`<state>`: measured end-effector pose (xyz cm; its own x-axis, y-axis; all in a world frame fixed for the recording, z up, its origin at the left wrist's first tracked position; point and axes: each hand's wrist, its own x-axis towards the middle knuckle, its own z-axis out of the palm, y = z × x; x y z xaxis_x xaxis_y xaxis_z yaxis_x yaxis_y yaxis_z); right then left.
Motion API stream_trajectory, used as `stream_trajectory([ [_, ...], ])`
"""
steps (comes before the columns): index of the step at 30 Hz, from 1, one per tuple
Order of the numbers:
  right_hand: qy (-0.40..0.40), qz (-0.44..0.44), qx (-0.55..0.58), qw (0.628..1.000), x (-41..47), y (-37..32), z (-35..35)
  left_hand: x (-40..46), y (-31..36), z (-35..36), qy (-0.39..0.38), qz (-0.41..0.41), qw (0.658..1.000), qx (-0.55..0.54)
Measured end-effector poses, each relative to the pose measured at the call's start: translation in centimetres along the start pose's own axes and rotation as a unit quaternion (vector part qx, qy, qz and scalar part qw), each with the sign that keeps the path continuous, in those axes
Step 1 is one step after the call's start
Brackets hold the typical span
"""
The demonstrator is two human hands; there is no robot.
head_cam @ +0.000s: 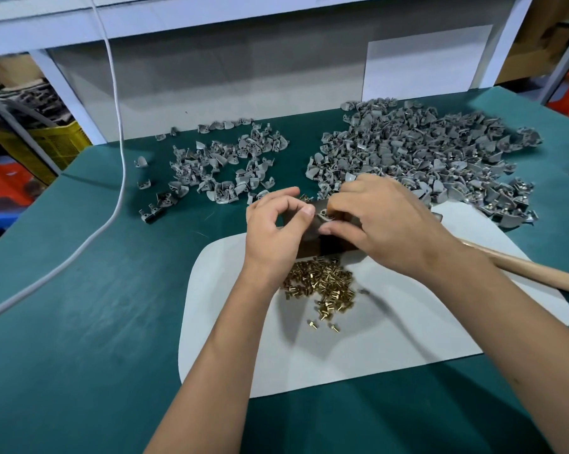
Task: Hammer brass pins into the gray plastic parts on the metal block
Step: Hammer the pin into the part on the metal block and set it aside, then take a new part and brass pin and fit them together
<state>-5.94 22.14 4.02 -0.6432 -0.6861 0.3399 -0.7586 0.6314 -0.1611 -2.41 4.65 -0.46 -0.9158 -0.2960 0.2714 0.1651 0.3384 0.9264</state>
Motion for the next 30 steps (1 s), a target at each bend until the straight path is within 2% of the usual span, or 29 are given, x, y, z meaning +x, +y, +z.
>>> stream_trajectory([
  [5, 0.054, -0.004, 0.073, 0.996, -0.7, 0.0, 1.6, 0.6, -1.2, -0.6, 0.087, -0.027, 0.996, -0.011],
  [9, 0.074, -0.025, 0.107, 0.991, -1.0, 0.1, 2.3, 0.4, -1.0, -0.5, 0.091, 0.029, 0.995, 0.020],
  [12, 0.078, -0.045, 0.111, 0.990, -0.9, 0.2, 2.5, -0.1, -0.6, -0.3, 0.045, 0.078, 0.996, 0.014],
  [17, 0.086, -0.053, 0.116, 0.988, -1.0, 0.3, 2.4, -0.3, 0.0, -0.3, -0.066, 0.079, 0.994, -0.039],
  [20, 0.086, -0.023, 0.112, 0.990, -1.1, 0.5, 2.3, -0.2, 0.1, -0.5, -0.084, 0.051, 0.988, -0.121],
  [23, 0.068, 0.026, 0.103, 0.992, -1.2, 0.8, 1.6, -0.2, 0.0, -0.6, -0.079, 0.038, 0.985, -0.146],
  [27, 0.039, 0.155, 0.077, 0.984, -2.2, 3.6, -0.4, -0.2, -0.2, -0.4, -0.049, 0.062, 0.993, -0.082],
  [30, 0.016, 0.237, 0.013, 0.971, -4.3, 7.2, -2.5, -0.2, -0.4, -0.3, -0.024, 0.087, 0.995, -0.036],
])
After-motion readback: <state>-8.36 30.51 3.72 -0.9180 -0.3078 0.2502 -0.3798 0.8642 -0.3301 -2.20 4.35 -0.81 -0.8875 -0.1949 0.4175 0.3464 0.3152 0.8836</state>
